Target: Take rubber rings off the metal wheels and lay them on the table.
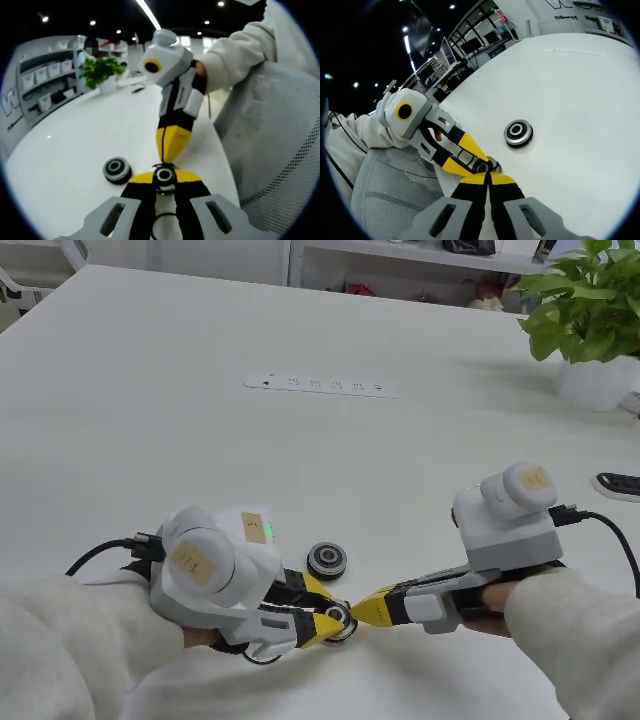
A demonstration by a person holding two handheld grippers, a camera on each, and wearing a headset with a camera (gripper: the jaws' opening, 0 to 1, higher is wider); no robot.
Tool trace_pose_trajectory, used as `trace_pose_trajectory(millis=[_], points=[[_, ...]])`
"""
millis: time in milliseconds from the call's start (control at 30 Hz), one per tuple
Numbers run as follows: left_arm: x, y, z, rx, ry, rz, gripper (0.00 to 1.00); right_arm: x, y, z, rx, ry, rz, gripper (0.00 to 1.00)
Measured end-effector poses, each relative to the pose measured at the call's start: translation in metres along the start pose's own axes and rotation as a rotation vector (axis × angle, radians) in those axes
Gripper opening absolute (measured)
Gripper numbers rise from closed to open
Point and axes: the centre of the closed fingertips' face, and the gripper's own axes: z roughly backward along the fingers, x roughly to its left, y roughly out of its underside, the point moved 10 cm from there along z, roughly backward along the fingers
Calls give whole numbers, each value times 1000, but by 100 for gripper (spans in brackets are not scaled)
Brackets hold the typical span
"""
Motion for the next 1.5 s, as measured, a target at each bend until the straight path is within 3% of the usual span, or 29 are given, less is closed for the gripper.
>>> trace_pose_trajectory(millis=[500,533,600,767,1033,1233,1500], points=[[0,0,0,0,-3,3,14,4,-2,-2,-17,-41,-2,0],[0,0,0,-1,-3,4,14,6,-6,-3,-64,-62,-25,0],[0,0,0,-1,-3,4,14,6,-9,0,-81,-61,-36,0],[-1,0,0,0,-5,2,14,4,-4,-1,-48,-43,-26,0],[-1,-3,1,26,-3,-4,15,2,-4,-1,-44,-28,-24,0],[-1,-12,9,27,30,-14,23,2,-4,0,-52,-27,-39,0],[1,-36,29,-10,40,-42,46,-4,-8,11,-103,-13,-76,0]])
